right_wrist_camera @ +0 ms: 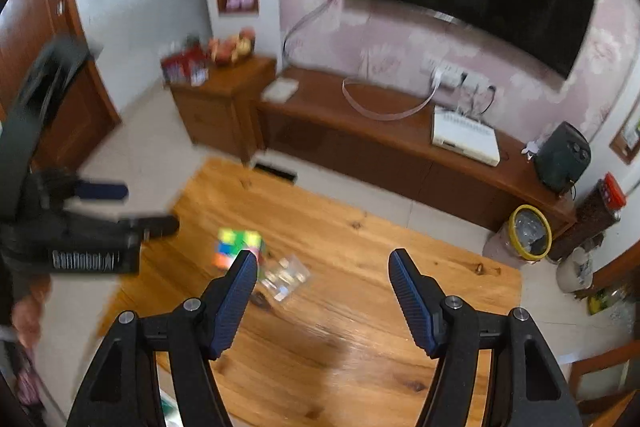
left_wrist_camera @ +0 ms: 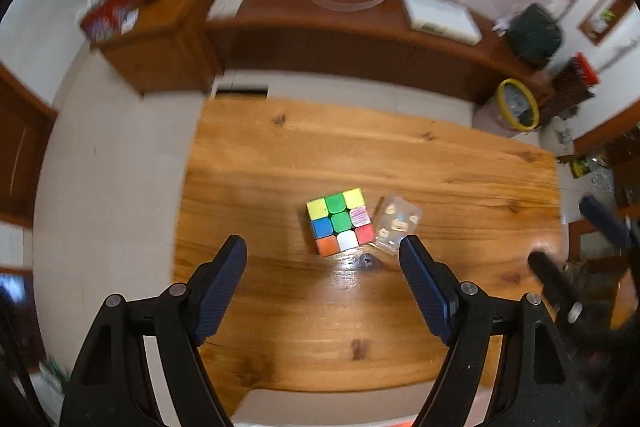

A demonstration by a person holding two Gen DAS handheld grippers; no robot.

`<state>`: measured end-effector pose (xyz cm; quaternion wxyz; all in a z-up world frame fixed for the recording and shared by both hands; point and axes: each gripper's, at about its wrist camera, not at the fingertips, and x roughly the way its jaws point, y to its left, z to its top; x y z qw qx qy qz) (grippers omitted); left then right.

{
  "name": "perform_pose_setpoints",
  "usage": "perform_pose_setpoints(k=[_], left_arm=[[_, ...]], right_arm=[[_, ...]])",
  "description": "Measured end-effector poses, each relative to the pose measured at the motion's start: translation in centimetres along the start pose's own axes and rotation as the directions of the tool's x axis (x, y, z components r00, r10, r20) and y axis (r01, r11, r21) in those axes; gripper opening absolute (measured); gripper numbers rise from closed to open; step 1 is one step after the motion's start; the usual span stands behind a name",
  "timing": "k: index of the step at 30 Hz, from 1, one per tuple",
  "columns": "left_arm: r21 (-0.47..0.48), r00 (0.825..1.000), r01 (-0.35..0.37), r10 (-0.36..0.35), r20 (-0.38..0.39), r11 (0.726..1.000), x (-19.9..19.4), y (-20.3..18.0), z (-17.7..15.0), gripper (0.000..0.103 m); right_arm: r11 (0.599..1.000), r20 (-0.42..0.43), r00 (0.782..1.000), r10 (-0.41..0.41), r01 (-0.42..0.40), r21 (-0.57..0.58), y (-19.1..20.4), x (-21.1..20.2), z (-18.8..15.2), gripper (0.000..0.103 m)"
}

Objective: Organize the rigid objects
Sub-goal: 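Grasp the Rubik's cube with left gripper while right grasps the clear plastic box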

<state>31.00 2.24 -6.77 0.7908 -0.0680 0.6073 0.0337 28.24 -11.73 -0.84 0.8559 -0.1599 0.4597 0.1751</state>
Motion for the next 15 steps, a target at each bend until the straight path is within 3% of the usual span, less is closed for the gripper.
perform_pose_setpoints(k=[3, 9, 15], left_arm=[[-0.039, 0.998, -0.010, 0.007, -0.060, 0.999, 3.7, -0.5, 0.5, 0.081], [-0.100, 0.990, -0.031, 0.017, -0.139, 0.994, 8.7, -1.4, 1.2, 0.081], [-0.131, 0.983, -0.041, 0.017, -0.182, 0.991, 11.6, -0.8, 0.7, 0.081]], right_arm=[[0.999, -0.064, 0.998, -0.012, 0.009, -0.046, 0.3, 4.0, -1.2, 0.069], [0.995, -0.106, 0.990, 0.095, -0.098, -0.031, 0.4, 8.8, -2.9, 0.069], [0.979, -0.126, 0.977, 0.174, -0.186, -0.088, 2.1, 12.0, -3.6, 0.069]])
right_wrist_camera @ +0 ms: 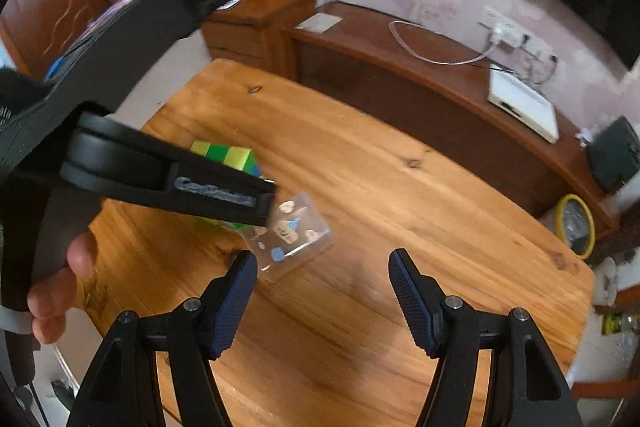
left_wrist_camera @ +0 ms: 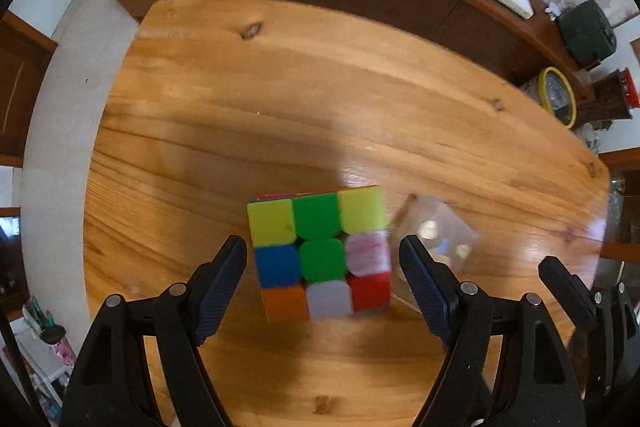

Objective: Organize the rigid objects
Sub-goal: 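Grasp the Rubik's cube with left gripper while right grasps the clear plastic box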

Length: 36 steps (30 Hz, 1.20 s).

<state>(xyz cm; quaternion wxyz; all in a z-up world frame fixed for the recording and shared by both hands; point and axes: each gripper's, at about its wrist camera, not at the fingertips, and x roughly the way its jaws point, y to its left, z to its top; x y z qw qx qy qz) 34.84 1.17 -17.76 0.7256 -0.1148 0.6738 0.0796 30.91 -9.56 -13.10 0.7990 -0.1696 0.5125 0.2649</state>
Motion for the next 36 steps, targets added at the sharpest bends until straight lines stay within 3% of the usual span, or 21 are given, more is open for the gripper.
perform_pose_setpoints(k=[3, 6, 12, 19, 23, 25, 27, 28, 32, 36], left_arm=[[-0.024, 1.000, 0.020, -0.020, -0.008, 1.000, 0.7, 1.2, 0.2, 0.082], [-0.046, 0.996, 0.091, -0.092, -0.018, 0.995, 0.9, 2.5, 0.1, 0.082], [-0.031, 0.996, 0.094, -0.094, -0.006, 0.995, 0.4, 4.3, -0.1, 0.081], [-0.039, 0.995, 0.099, -0.099, -0.003, 0.994, 0.7, 4.3, 0.0, 0.078], [-0.044, 0.997, 0.081, -0.080, 0.007, 0.996, 1.0, 3.5, 0.0, 0.077], [-0.039, 0.996, 0.089, -0.089, 0.016, 0.995, 1.0, 3.3, 0.0, 0.070], [-0.028, 0.997, 0.080, -0.079, 0.027, 0.996, 0.7, 3.3, -0.4, 0.066], [-0.020, 0.998, 0.060, -0.059, 0.038, 0.998, 0.5, 3.2, -0.5, 0.064], [-0.016, 0.997, 0.050, -0.049, 0.057, 0.999, -0.2, 3.4, -1.2, 0.063], [0.015, 0.995, 0.062, -0.063, 0.078, 0.998, -2.6, 3.7, -2.7, 0.063]], right_arm=[[0.998, -0.004, 1.000, 0.012, -0.012, -0.059, 1.0, 1.8, 0.0, 0.069], [0.992, -0.009, 1.000, -0.002, 0.001, -0.127, 2.2, 3.5, 0.0, 0.069], [0.980, 0.020, 1.000, -0.022, 0.026, -0.197, 3.6, 5.2, 0.6, 0.076], [0.994, -0.035, 0.999, 0.017, -0.021, -0.111, 2.3, 6.7, 1.8, 0.079], [0.996, -0.044, 0.999, -0.016, 0.012, -0.087, 2.5, 7.2, 1.8, 0.079], [0.998, -0.055, 0.997, -0.048, 0.046, -0.047, 2.0, 7.3, 2.0, 0.079], [0.999, -0.071, 0.996, -0.047, 0.048, 0.014, 1.1, 7.2, 2.0, 0.069], [0.997, -0.086, 0.996, -0.020, 0.026, 0.075, 0.3, 7.0, 1.9, 0.054], [0.990, -0.133, 0.990, -0.056, 0.072, 0.120, -0.7, 6.2, 1.1, 0.053], [0.987, -0.089, 0.996, -0.031, 0.044, 0.155, -0.9, 2.5, -0.1, 0.053]])
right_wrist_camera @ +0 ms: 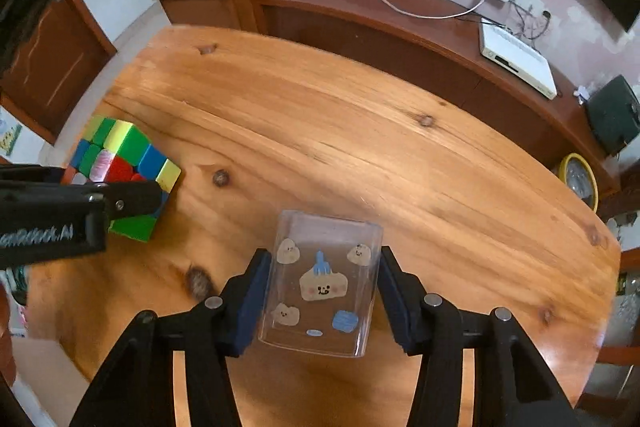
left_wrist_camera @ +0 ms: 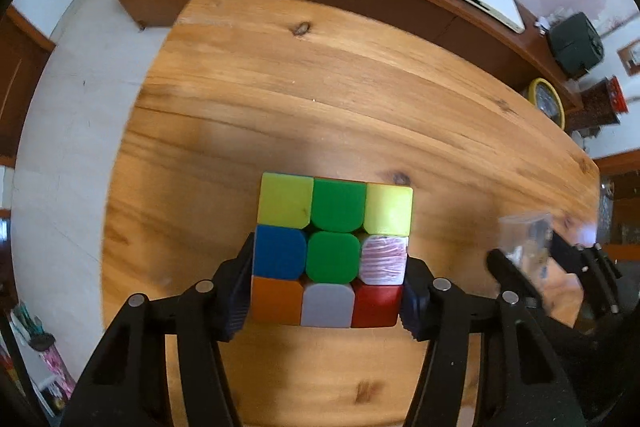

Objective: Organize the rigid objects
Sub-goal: 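Grasp the Rubik's cube with left gripper while right grasps the clear plastic box, then carry Rubik's cube and clear box into the white tray and release both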

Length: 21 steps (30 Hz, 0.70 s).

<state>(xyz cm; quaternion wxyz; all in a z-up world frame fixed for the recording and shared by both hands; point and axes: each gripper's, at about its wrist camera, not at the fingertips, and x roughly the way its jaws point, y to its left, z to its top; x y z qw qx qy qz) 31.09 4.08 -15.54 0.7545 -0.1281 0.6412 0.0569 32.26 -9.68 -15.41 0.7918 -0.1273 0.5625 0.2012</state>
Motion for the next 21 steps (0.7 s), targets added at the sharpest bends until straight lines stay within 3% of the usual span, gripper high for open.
perform_pose_setpoints(k=[6, 11, 16, 21], left_arm=[[0.127, 0.992, 0.058, -0.071, 0.100, 0.990, -8.7, -0.2, -4.3, 0.063], [0.234, 0.976, 0.107, -0.147, 0.159, 0.966, -14.9, 0.5, -10.0, 0.063], [0.314, 0.972, 0.116, -0.173, 0.158, 0.942, -16.8, 0.8, -16.1, 0.063], [0.390, 0.977, 0.104, -0.168, 0.133, 0.915, -16.0, 0.8, -22.9, 0.063]], right_arm=[[0.995, 0.147, 0.986, 0.076, -0.085, 0.057, 0.7, -9.5, -3.0, 0.053], [0.991, 0.270, 0.958, 0.094, -0.115, 0.063, 2.9, -17.8, -7.8, 0.053], [0.988, 0.322, 0.939, 0.118, -0.144, 0.055, 5.8, -21.9, -13.6, 0.053], [0.992, 0.319, 0.943, 0.093, -0.115, 0.053, 7.8, -22.5, -18.5, 0.053]])
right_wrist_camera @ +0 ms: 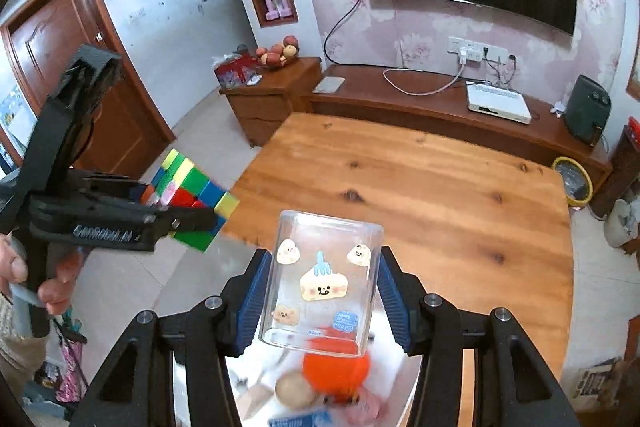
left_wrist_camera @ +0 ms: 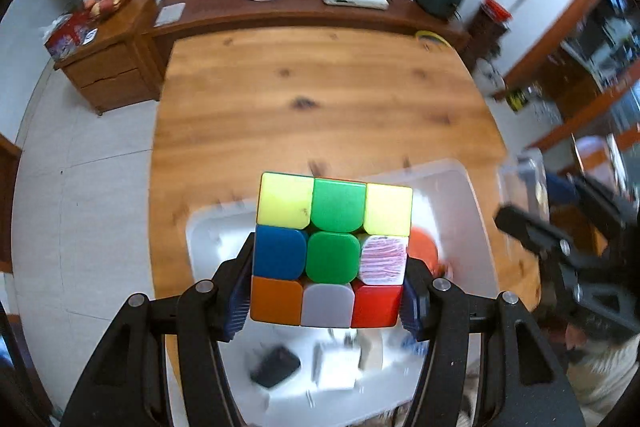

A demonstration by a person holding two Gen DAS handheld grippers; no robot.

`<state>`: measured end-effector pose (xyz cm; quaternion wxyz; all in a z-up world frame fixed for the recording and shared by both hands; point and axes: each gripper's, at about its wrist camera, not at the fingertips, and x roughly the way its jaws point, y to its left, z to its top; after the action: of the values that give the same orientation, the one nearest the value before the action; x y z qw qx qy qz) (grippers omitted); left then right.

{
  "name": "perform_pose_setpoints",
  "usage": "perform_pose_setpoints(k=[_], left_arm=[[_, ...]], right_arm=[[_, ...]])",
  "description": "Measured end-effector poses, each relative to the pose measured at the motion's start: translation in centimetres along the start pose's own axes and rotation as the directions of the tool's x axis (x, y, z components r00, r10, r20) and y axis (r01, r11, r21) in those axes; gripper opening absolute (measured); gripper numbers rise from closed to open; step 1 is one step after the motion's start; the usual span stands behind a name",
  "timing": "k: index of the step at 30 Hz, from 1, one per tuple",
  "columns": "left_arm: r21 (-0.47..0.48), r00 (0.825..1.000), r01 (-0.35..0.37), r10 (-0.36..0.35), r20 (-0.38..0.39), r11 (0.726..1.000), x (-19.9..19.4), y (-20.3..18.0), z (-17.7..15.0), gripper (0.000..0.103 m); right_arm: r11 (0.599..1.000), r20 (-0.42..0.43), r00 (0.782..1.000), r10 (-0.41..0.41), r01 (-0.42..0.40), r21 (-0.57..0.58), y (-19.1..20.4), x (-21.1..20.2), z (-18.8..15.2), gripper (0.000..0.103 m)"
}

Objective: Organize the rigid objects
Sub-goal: 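Carry Rubik's cube and clear box into the white tray and release both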

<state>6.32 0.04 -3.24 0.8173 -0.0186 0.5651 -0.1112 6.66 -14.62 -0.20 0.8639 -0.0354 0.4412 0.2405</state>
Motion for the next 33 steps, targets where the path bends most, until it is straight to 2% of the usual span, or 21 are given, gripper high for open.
perform_pose_setpoints(k=[5, 8, 12, 17, 24, 28, 30, 32, 33], left_arm=[[0.006, 0.999, -0.031, 0.031, 0.024, 0.999, 0.8, -1.2, -4.7, 0.063], [-0.035, 0.998, -0.046, 0.047, 0.044, 0.998, 1.6, -1.1, -6.4, 0.063], [-0.086, 0.993, -0.107, 0.112, 0.048, 0.990, 3.2, -0.4, -8.3, 0.063], [-0.121, 0.997, -0.078, 0.080, 0.008, 0.990, 5.0, -0.3, -10.0, 0.063], [-0.129, 0.996, -0.094, 0.094, -0.006, 0.987, 6.1, -0.7, -10.9, 0.063], [-0.112, 0.990, -0.136, 0.137, 0.004, 0.984, 6.1, -1.3, -10.9, 0.063], [-0.110, 0.987, -0.159, 0.162, 0.021, 0.981, 5.8, -1.4, -10.9, 0.064], [-0.107, 0.984, -0.171, 0.176, 0.038, 0.979, 5.4, -1.5, -10.9, 0.066], [-0.107, 0.983, -0.171, 0.176, 0.044, 0.980, 5.2, -1.6, -10.9, 0.068]], right_arm=[[0.999, -0.026, 1.000, 0.004, -0.003, 0.049, 0.9, 0.1, -4.3, 0.053], [0.996, -0.027, 1.000, 0.007, -0.005, 0.089, 1.3, 0.8, -6.3, 0.053], [0.990, -0.066, 0.997, 0.032, -0.022, 0.141, 1.7, 2.5, -8.7, 0.053], [0.990, -0.137, 0.990, 0.022, -0.002, 0.143, 2.6, 5.2, -10.5, 0.053], [0.992, -0.176, 0.984, 0.011, 0.012, 0.125, 2.9, 6.1, -11.8, 0.055], [0.990, -0.182, 0.983, 0.004, 0.021, 0.137, 2.6, 6.0, -12.0, 0.055], [0.989, -0.177, 0.984, 0.000, 0.026, 0.143, 2.5, 5.7, -12.0, 0.057], [0.988, -0.164, 0.986, -0.006, 0.032, 0.154, 2.3, 5.3, -12.1, 0.066], [0.987, -0.158, 0.987, -0.007, 0.033, 0.159, 2.3, 5.1, -12.1, 0.066]])
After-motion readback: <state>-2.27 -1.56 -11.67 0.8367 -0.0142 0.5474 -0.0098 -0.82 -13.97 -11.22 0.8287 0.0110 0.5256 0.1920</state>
